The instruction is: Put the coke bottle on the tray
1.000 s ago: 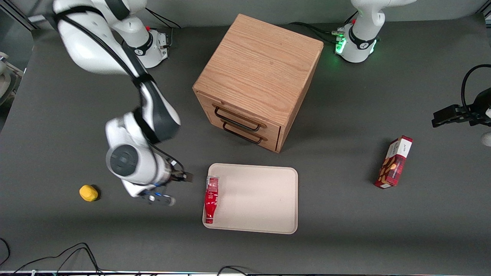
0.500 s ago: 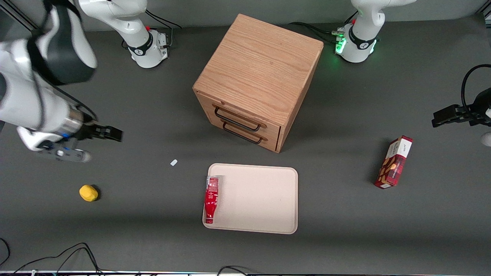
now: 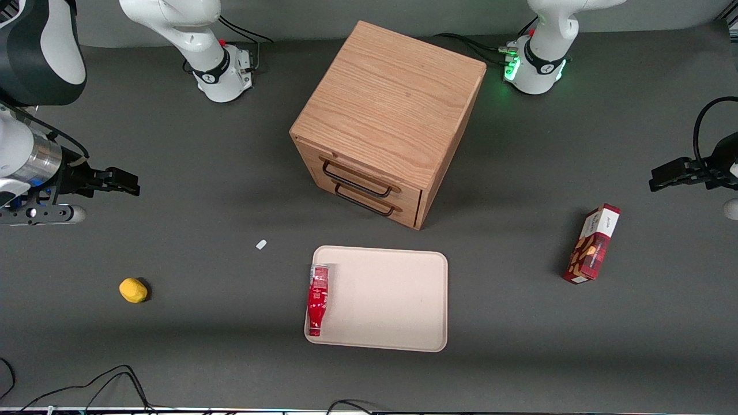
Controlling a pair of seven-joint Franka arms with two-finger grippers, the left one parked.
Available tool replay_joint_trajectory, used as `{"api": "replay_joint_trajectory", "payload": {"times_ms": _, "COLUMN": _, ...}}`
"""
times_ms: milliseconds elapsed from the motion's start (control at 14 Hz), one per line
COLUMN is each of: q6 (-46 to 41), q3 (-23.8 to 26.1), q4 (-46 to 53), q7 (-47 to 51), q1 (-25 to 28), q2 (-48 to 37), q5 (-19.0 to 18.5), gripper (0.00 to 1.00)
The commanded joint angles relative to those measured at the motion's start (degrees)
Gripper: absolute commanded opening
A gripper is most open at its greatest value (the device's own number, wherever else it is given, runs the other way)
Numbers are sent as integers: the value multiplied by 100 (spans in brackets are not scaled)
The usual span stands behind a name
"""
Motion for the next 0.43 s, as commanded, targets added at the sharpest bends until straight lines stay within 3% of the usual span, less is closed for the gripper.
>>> {"api": "replay_joint_trajectory", "payload": {"times_ms": 0, "q6": -101, "q3": -547, "q4": 199, "q7": 523, "q1": 840, "q2": -94, "q5": 67, "gripper": 100}}
{"api": "replay_joint_trajectory", "payload": {"times_ms": 71, "q6": -101, "q3": -803, "q4": 217, "q7": 525, "q1": 1148, "q2": -103, "q5": 102, "gripper": 100}}
{"api": "replay_joint_trajectory", "payload": {"times_ms": 214, "q6": -275, "q3": -964, "q4": 357, "q7": 456, "q1": 1195, "q2": -121, "q5": 478, "gripper": 100}}
{"api": "replay_joint_trajectory", "payload": {"times_ms": 357, "q6": -390, "q3": -990, "q4": 384, "q7": 446, "q1": 1169, "q2": -121, "q5": 498, "gripper": 100}}
